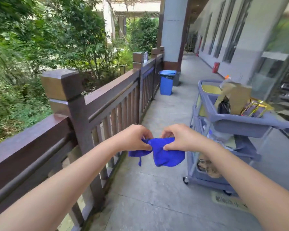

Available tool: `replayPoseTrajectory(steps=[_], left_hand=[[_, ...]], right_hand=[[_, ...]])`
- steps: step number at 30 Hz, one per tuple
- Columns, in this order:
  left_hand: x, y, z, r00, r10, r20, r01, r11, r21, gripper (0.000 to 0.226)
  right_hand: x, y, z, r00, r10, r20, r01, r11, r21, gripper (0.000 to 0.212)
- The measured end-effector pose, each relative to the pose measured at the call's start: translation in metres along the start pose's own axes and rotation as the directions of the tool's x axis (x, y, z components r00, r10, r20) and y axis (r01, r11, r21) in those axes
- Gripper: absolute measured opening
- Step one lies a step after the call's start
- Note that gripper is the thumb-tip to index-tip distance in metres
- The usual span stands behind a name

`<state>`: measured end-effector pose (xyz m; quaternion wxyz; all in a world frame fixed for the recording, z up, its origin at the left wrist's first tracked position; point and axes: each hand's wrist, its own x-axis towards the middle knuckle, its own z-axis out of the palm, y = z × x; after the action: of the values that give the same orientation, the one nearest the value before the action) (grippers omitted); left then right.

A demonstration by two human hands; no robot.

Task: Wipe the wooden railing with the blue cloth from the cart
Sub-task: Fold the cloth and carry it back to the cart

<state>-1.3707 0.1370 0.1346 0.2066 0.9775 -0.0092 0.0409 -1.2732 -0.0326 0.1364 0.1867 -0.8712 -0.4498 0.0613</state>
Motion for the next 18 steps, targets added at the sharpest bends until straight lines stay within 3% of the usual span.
replayPoseTrajectory(steps=[9, 18], left_hand=[[0.132, -0.069, -0.048, 0.989, 0.127, 0.07, -0.13, 0.99, 0.046, 0.02], [0.278, -0.097, -0.01, 0.966, 0.206, 0.153, -0.208, 0.978, -0.006, 0.016]], right_hand=[[0.116, 0.039, -0.026, 0.991, 0.109, -0.071, -0.104, 0.992, 0.066, 0.021], [0.2, 0.145, -0.032, 0.977, 0.213, -0.024, -0.211, 0.975, 0.071, 0.021]])
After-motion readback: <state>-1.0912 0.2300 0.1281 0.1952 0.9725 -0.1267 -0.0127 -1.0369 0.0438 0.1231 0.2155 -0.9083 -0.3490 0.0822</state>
